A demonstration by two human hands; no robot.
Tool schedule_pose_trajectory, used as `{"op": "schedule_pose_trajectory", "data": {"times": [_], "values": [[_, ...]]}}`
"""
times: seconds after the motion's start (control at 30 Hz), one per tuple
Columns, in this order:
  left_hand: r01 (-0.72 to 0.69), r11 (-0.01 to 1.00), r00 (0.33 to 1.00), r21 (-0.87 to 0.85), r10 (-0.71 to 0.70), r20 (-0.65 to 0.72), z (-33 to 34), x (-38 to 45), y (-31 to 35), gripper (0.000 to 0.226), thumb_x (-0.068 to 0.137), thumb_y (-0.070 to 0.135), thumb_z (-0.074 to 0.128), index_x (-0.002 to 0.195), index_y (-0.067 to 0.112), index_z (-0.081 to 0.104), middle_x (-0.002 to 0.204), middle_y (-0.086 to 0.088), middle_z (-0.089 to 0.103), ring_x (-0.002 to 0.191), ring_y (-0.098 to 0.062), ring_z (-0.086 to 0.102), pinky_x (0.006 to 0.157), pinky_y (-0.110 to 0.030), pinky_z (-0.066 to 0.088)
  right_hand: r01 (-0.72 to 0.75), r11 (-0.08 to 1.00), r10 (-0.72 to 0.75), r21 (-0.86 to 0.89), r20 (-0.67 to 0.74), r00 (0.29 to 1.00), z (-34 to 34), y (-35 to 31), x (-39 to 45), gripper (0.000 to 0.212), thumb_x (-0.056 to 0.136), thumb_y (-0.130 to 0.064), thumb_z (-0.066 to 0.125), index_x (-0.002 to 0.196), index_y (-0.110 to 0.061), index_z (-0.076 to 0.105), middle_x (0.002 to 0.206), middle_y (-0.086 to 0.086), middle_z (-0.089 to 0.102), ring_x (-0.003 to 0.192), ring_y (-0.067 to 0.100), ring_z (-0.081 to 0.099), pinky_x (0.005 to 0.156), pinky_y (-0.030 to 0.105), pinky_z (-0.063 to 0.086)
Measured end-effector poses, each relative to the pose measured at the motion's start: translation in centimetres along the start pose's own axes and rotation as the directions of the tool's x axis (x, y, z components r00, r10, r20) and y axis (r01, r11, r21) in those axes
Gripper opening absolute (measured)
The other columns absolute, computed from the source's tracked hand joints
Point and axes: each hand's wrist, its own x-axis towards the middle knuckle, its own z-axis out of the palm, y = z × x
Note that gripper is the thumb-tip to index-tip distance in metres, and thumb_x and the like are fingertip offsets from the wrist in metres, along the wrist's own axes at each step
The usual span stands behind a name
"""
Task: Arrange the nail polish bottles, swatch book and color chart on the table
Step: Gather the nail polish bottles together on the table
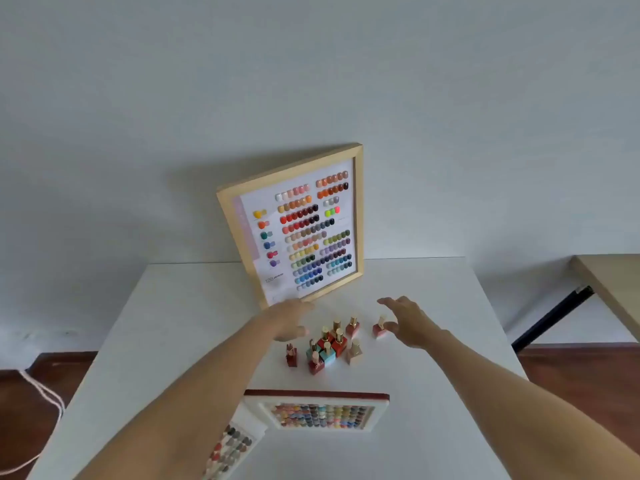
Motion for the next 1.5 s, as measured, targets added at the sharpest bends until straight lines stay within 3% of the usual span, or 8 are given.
{"op": "schedule_pose_trajectory", "data": {"times": [0.1,0.23,0.6,0.8,0.93,1.13,1.33,1.5], "values": [[-0.082,0.997,0.996,0.009,0.082,0.021,0.7,1.8,0.6,0.065,0.089,0.03,0.057,0.147,0.023,0.027,0.152,-0.006,0.035,0.138,-0.025,0.036,0.111,-0.044,0.036,-0.037,0.999,0.037,0.006,-0.022,0.999,1.2,-0.1,1.0,0.051,0.092,-0.015,0.058,0.139,-0.024,0.039,0.132,0.014,0.047,0.115,0.029,0.052,0.096,0.031,0.044],[-0.188,0.982,0.982,0.025,0.188,-0.007,1.9,3.9,1.2,0.059,0.089,0.026,0.058,0.143,0.024,0.034,0.14,-0.007,0.049,0.123,-0.026,0.052,0.096,-0.033,0.044,-0.073,0.997,0.074,0.027,-0.03,0.997,3.0,0.1,2.1,0.047,0.092,-0.016,0.057,0.137,-0.025,0.043,0.126,0.011,0.05,0.11,0.027,0.054,0.091,0.033,0.047],[-0.26,0.965,0.949,0.04,0.263,-0.173,4.5,6.5,1.6,0.023,0.092,0.018,0.054,0.114,0.022,0.05,0.102,-0.006,0.061,0.084,-0.022,0.065,0.073,-0.028,0.054,-0.035,0.999,0.035,0.015,-0.066,0.997,5.6,-0.9,4.7,0.042,0.095,-0.017,0.053,0.133,-0.032,0.046,0.119,0.004,0.054,0.1,0.019,0.058,0.078,0.022,0.045],[-0.27,0.962,0.926,0.038,0.27,-0.265,4.8,7.1,1.4,0.014,0.093,0.018,0.055,0.106,0.015,0.057,0.094,-0.005,0.067,0.079,-0.018,0.066,0.07,-0.023,0.051,0.029,0.999,-0.028,0.028,-0.04,0.999,6.2,-1.9,5.1,0.036,0.095,-0.02,0.053,0.129,-0.032,0.05,0.11,0.002,0.058,0.09,0.015,0.058,0.077,0.024,0.048],[-0.257,0.966,0.932,0.014,0.252,-0.262,4.4,7.5,1.1,0.014,0.094,0.016,0.054,0.106,0.012,0.058,0.098,-0.007,0.068,0.085,-0.021,0.066,0.078,-0.031,0.057,0.034,0.999,-0.032,0.034,-0.059,0.998,6.6,-2.3,5.3,0.021,0.093,-0.018,0.055,0.113,-0.023,0.061,0.106,0.003,0.061,0.085,0.015,0.057,0.072,0.021,0.047],[-0.294,0.955,0.907,0.043,0.293,-0.302,2.1,8.2,1.1,0.014,0.095,0.016,0.052,0.103,0.009,0.061,0.094,-0.008,0.068,0.085,-0.021,0.065,0.075,-0.03,0.057,-0.09,0.989,0.1,0.118,-0.086,0.991,5.6,-1.6,4.1,0.014,0.093,-0.013,0.054,0.102,-0.012,0.065,0.098,0.005,0.062,0.082,0.018,0.061,0.071,0.024,0.052],[-0.351,0.932,0.873,0.087,0.36,-0.328,-0.6,9.7,5.1,0.018,0.095,0.021,0.049,0.094,0.009,0.063,0.088,-0.007,0.068,0.078,-0.021,0.065,0.069,-0.032,0.058,-0.196,0.931,0.255,0.307,-0.164,0.953,2.3,2.7,-0.4,0.019,0.088,-0.004,0.049,0.081,-0.011,0.066,0.065,-0.019,0.062,0.057,-0.001,0.061,0.063,0.026,0.052],[-0.425,0.902,0.853,0.076,0.428,-0.3,-0.8,11.7,12.1,0.015,0.092,0.014,0.05,0.088,0.008,0.063,0.082,-0.007,0.069,0.065,-0.016,0.059,0.051,-0.018,0.038,-0.259,0.907,0.342,0.332,-0.224,0.912,-1.0,8.6,-4.8,0.019,0.089,-0.007,0.051,0.079,-0.014,0.066,0.065,-0.014,0.065,0.062,0.002,0.06,0.059,0.024,0.049]]}}
